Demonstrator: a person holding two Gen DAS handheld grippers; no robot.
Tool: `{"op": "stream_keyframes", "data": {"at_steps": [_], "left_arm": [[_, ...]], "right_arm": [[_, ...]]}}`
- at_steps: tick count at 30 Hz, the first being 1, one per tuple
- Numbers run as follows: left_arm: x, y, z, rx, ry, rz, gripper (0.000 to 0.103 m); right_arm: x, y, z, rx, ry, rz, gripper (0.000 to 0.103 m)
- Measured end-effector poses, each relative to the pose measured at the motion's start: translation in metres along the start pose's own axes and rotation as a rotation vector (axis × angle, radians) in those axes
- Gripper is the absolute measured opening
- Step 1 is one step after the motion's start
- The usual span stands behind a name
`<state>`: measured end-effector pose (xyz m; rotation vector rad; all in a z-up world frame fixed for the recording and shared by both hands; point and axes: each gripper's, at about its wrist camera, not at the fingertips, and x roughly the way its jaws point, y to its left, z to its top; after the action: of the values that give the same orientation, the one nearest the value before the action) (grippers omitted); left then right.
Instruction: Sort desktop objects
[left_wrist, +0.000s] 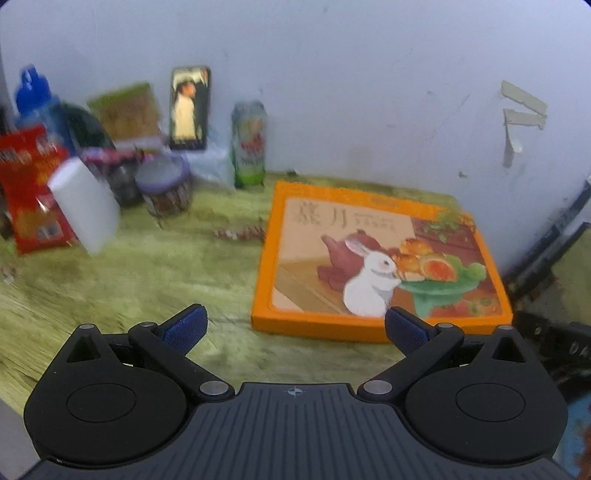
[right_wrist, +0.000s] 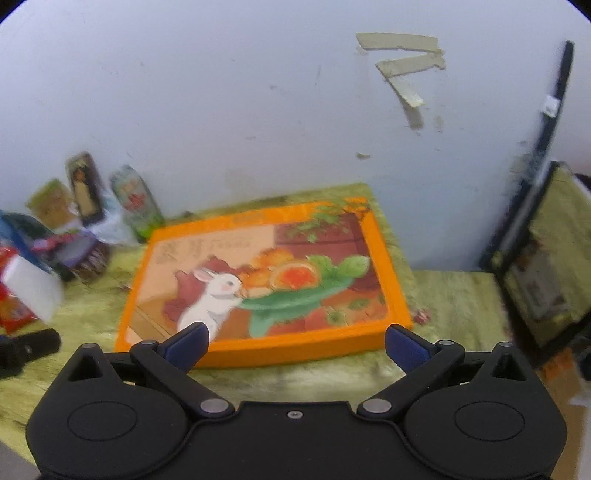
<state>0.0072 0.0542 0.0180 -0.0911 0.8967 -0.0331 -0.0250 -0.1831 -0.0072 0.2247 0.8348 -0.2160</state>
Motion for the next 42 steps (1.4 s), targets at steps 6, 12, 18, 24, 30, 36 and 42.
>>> {"op": "stream_keyframes", "data": {"at_steps": [6,12,18,24,30,36,42], "left_arm": [[-0.002,0.005,-0.007,-0.005,0.046,-0.023,0.103],[-0.017,0.001,-0.020,-0.049,0.055,0.009,0.103],[-0.033,-0.008,-0.034,-0.054,0.040,0.039,0.103],[-0.043,-0.016,-0.044,-0.033,0.032,0.067,0.103],[-0.049,-0.022,-0.048,-0.018,0.023,0.074,0.103],[-0.050,-0.024,-0.048,-0.013,0.016,0.076,0.103],[-0.047,-0.024,-0.047,-0.009,0.020,0.080,0.103]], "right_arm": [[-0.015,0.025,-0.016,-0.006,0.037,-0.081,0.103],[-0.024,0.041,-0.030,-0.071,0.064,-0.086,0.102],[-0.031,0.042,-0.036,-0.132,0.071,-0.076,0.102],[-0.037,0.035,-0.042,-0.121,0.072,-0.042,0.102],[-0.044,0.031,-0.045,-0.118,0.063,-0.030,0.103],[-0.044,0.028,-0.045,-0.111,0.068,-0.032,0.102],[-0.042,0.029,-0.045,-0.112,0.073,-0.034,0.102]]}}
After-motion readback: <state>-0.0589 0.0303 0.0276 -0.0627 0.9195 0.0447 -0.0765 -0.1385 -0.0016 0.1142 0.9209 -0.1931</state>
